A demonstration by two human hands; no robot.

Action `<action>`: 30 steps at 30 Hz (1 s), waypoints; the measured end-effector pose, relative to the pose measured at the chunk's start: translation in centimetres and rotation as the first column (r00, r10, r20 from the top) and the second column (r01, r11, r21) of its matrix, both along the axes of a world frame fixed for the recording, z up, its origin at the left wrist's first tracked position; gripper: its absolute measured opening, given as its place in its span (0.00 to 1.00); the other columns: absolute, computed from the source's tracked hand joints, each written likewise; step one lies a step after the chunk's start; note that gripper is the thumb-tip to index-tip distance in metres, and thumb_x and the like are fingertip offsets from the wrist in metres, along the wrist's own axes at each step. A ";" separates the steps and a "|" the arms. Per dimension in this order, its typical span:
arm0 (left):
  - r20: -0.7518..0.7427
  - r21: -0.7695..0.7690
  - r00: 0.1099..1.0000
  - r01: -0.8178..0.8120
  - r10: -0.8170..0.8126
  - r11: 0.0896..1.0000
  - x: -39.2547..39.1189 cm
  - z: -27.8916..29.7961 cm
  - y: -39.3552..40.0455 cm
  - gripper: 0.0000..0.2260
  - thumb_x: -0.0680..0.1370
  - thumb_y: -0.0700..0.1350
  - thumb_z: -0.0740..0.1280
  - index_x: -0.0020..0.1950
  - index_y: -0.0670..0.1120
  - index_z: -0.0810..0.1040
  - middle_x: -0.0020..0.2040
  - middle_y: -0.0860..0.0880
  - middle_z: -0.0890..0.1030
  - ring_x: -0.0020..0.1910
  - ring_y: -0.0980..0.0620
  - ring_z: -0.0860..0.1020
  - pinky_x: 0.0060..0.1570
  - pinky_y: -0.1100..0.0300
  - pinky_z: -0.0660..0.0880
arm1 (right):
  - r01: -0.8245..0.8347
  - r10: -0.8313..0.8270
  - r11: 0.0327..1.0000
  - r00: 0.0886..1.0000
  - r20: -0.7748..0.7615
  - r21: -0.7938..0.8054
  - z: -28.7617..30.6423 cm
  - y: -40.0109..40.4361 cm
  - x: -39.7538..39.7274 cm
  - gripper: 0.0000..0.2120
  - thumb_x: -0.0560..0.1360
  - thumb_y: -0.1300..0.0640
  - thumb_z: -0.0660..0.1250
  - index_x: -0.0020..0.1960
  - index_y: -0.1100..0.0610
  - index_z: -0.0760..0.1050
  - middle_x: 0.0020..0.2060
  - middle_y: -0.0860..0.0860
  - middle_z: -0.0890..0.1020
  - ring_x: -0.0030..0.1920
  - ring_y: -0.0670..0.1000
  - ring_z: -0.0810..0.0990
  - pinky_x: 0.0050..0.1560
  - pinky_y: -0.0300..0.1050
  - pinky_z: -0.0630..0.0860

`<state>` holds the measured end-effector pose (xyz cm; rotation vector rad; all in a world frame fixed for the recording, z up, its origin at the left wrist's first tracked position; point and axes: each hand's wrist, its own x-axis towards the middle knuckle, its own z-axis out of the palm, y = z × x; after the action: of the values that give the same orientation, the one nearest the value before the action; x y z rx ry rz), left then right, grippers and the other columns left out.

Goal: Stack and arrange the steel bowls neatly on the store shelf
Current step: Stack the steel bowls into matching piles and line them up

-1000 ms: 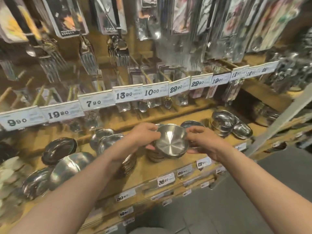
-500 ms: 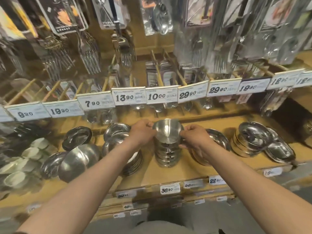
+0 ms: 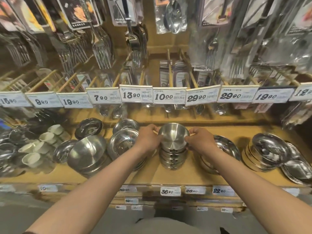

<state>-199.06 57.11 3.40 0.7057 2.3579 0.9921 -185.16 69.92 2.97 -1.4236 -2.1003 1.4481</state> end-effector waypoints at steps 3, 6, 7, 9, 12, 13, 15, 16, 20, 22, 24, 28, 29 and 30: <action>0.051 0.011 0.998 -0.022 0.021 1.000 0.4 -0.1 -0.1 0.07 0.76 0.40 0.70 0.52 0.42 0.78 0.48 0.42 0.84 0.48 0.42 0.84 0.50 0.44 0.82 | -0.013 0.013 1.000 1.000 0.007 0.000 0.0 0.2 0.0 0.05 0.71 0.61 0.71 0.41 0.51 0.81 0.36 0.53 0.85 0.37 0.55 0.87 0.46 0.56 0.85; 0.074 0.021 0.997 -0.019 0.018 1.000 0.3 -0.1 -0.1 0.06 0.76 0.40 0.70 0.53 0.42 0.77 0.48 0.42 0.83 0.48 0.41 0.84 0.51 0.43 0.82 | -0.017 0.017 1.000 1.000 0.007 -0.003 0.0 0.3 0.1 0.06 0.70 0.61 0.71 0.40 0.51 0.80 0.37 0.53 0.85 0.37 0.55 0.87 0.46 0.57 0.85; 0.082 0.025 0.996 -0.024 0.022 0.999 0.3 -0.2 0.0 0.06 0.76 0.39 0.70 0.52 0.42 0.77 0.47 0.42 0.83 0.48 0.41 0.85 0.51 0.43 0.82 | -0.015 0.015 1.000 1.000 0.009 -0.004 0.0 0.3 0.1 0.06 0.70 0.61 0.71 0.39 0.50 0.80 0.36 0.53 0.85 0.37 0.56 0.87 0.46 0.57 0.85; 0.100 0.028 0.995 -0.031 0.028 0.999 0.3 -0.3 -0.1 0.06 0.76 0.40 0.70 0.52 0.42 0.77 0.46 0.43 0.83 0.46 0.42 0.85 0.50 0.43 0.83 | -0.014 0.014 1.000 1.000 0.003 -0.005 -0.1 0.2 0.1 0.06 0.70 0.61 0.70 0.39 0.51 0.80 0.35 0.53 0.85 0.37 0.55 0.87 0.46 0.57 0.85; 0.125 0.033 0.992 -0.026 0.022 0.999 0.2 -0.1 -0.2 0.07 0.77 0.43 0.70 0.52 0.43 0.77 0.45 0.44 0.84 0.44 0.43 0.86 0.50 0.44 0.83 | -0.026 0.026 0.999 1.000 -0.003 -0.020 0.1 0.3 0.3 0.05 0.71 0.58 0.71 0.48 0.54 0.82 0.41 0.54 0.85 0.41 0.56 0.87 0.50 0.57 0.84; 0.127 0.035 0.992 -0.028 0.023 0.999 0.1 0.1 -0.4 0.08 0.77 0.45 0.70 0.53 0.44 0.77 0.44 0.45 0.84 0.45 0.43 0.86 0.51 0.44 0.83 | -0.029 0.029 0.999 1.000 0.010 -0.015 0.4 0.4 0.4 0.11 0.72 0.55 0.72 0.54 0.55 0.81 0.44 0.53 0.85 0.42 0.55 0.86 0.52 0.56 0.83; 0.138 0.059 0.989 -0.053 0.045 0.997 -0.2 0.8 -1.3 0.09 0.78 0.48 0.70 0.55 0.46 0.77 0.42 0.48 0.82 0.42 0.45 0.85 0.51 0.45 0.83 | -0.032 0.032 0.999 0.999 0.024 0.031 1.6 0.4 0.9 0.19 0.74 0.51 0.71 0.62 0.55 0.78 0.42 0.50 0.84 0.42 0.53 0.86 0.53 0.55 0.82; 0.135 0.077 0.989 -0.074 0.063 0.994 -0.6 1.2 -2.2 0.10 0.78 0.49 0.71 0.56 0.47 0.78 0.41 0.50 0.81 0.39 0.48 0.83 0.48 0.46 0.83 | -0.036 0.036 0.998 0.999 0.003 0.059 2.2 0.4 1.3 0.19 0.74 0.50 0.71 0.63 0.55 0.78 0.40 0.49 0.84 0.42 0.53 0.85 0.53 0.55 0.82; 0.034 0.074 0.985 -0.169 0.167 0.983 -2.9 3.7 -7.7 0.06 0.78 0.50 0.70 0.54 0.51 0.81 0.41 0.51 0.85 0.36 0.50 0.83 0.41 0.49 0.83 | -0.122 0.132 0.990 0.977 -0.168 0.070 4.8 -0.6 1.4 0.15 0.77 0.53 0.68 0.61 0.56 0.79 0.43 0.49 0.83 0.45 0.53 0.84 0.53 0.59 0.82; 0.008 0.074 0.973 -0.232 0.232 0.970 -4.1 4.8 -11.1 0.04 0.79 0.49 0.70 0.52 0.50 0.81 0.45 0.48 0.85 0.40 0.51 0.82 0.50 0.48 0.83 | -0.176 0.174 0.984 0.956 -0.235 0.012 5.4 -1.9 -0.1 0.11 0.78 0.55 0.68 0.59 0.55 0.79 0.42 0.48 0.83 0.45 0.54 0.84 0.54 0.58 0.82; -0.005 0.059 0.951 -0.308 0.309 0.949 -5.1 5.6 -14.6 0.03 0.79 0.47 0.69 0.50 0.50 0.82 0.46 0.45 0.85 0.41 0.52 0.82 0.48 0.51 0.83 | -0.228 0.196 0.970 0.938 -0.287 -0.080 5.6 -3.9 -2.0 0.07 0.78 0.55 0.67 0.56 0.51 0.79 0.39 0.45 0.82 0.42 0.51 0.84 0.53 0.55 0.83; 0.035 0.068 0.891 -0.454 0.453 0.888 -7.1 5.8 -21.3 0.05 0.80 0.46 0.67 0.50 0.47 0.83 0.46 0.46 0.84 0.45 0.45 0.82 0.53 0.43 0.81 | -0.368 0.308 0.922 0.886 -0.347 -0.120 4.6 -8.3 -5.7 0.06 0.79 0.54 0.66 0.54 0.49 0.80 0.44 0.46 0.83 0.44 0.45 0.83 0.39 0.36 0.81; 0.054 0.083 0.878 -0.478 0.476 0.874 -7.9 5.6 -22.8 0.05 0.80 0.45 0.68 0.49 0.46 0.82 0.46 0.45 0.84 0.45 0.47 0.81 0.51 0.44 0.81 | -0.391 0.329 0.912 0.878 -0.347 -0.126 4.2 -9.3 -6.7 0.07 0.79 0.54 0.66 0.55 0.50 0.80 0.46 0.47 0.84 0.45 0.45 0.84 0.39 0.35 0.81; 0.070 0.094 0.865 -0.501 0.496 0.860 -8.8 5.3 -24.2 0.04 0.80 0.44 0.68 0.49 0.46 0.82 0.46 0.47 0.83 0.45 0.48 0.80 0.48 0.47 0.81 | -0.405 0.339 0.904 0.876 -0.344 -0.141 3.9 -10.2 -7.8 0.08 0.80 0.54 0.66 0.56 0.50 0.80 0.48 0.48 0.84 0.46 0.47 0.84 0.42 0.38 0.83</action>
<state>-207.84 32.91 8.67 0.0902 2.5172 1.3405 -193.00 59.74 6.88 -0.7874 -2.1405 1.9429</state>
